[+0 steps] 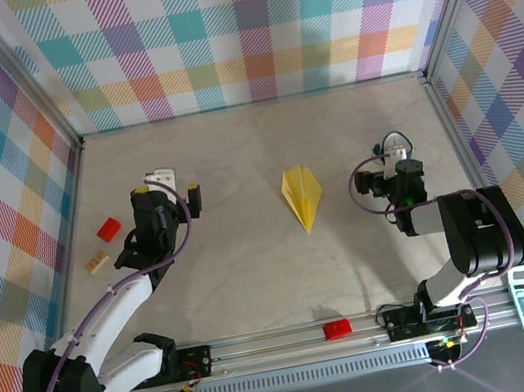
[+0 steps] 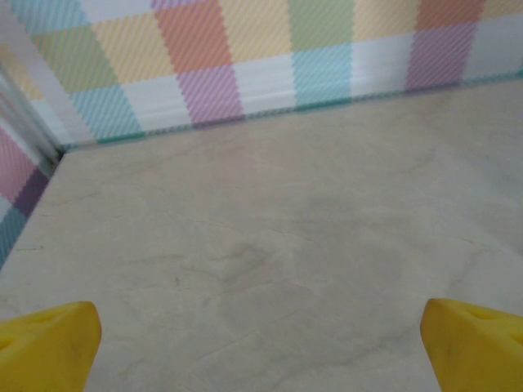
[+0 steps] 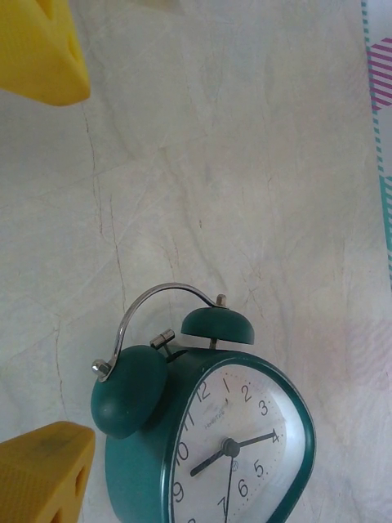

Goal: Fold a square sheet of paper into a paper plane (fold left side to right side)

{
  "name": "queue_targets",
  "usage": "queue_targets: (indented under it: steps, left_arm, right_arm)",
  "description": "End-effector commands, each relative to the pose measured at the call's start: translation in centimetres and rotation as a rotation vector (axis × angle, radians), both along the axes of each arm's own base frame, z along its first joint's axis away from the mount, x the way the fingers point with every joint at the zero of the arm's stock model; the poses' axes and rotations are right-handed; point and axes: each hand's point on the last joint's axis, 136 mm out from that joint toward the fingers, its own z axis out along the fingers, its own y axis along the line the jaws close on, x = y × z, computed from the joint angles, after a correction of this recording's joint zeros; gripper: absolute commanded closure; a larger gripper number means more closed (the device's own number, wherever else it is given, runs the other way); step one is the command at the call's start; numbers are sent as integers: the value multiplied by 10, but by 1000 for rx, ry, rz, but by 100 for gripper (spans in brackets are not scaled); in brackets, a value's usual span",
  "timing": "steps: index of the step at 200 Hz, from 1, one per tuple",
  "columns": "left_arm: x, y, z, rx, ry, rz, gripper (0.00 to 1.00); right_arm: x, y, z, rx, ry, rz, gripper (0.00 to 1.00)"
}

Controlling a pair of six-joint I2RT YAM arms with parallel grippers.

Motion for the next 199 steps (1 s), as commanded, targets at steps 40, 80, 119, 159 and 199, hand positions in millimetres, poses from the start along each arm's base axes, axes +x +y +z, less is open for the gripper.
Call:
queue_targets:
  steps: [40,80,119,159,199]
  left_arm:
    - [11,34,-71,-8,-87,110,0]
    - [19,36,-99,-19,-114,96,0]
    - [22,51,-114,-108,-112,102,0]
    - [40,60,-126,-148,19,140,0]
    - [40,67,-126,-192,22,136,0]
  right_arm:
    - [8,2,17,-7,-63,22,1]
    - [8,2,17,-9,-64,23,1]
    - [8,2,16,-9,-62,23,1]
    - [8,2,17,-8,-63,22,1]
    - [8,3,17,-9,-63,23,1]
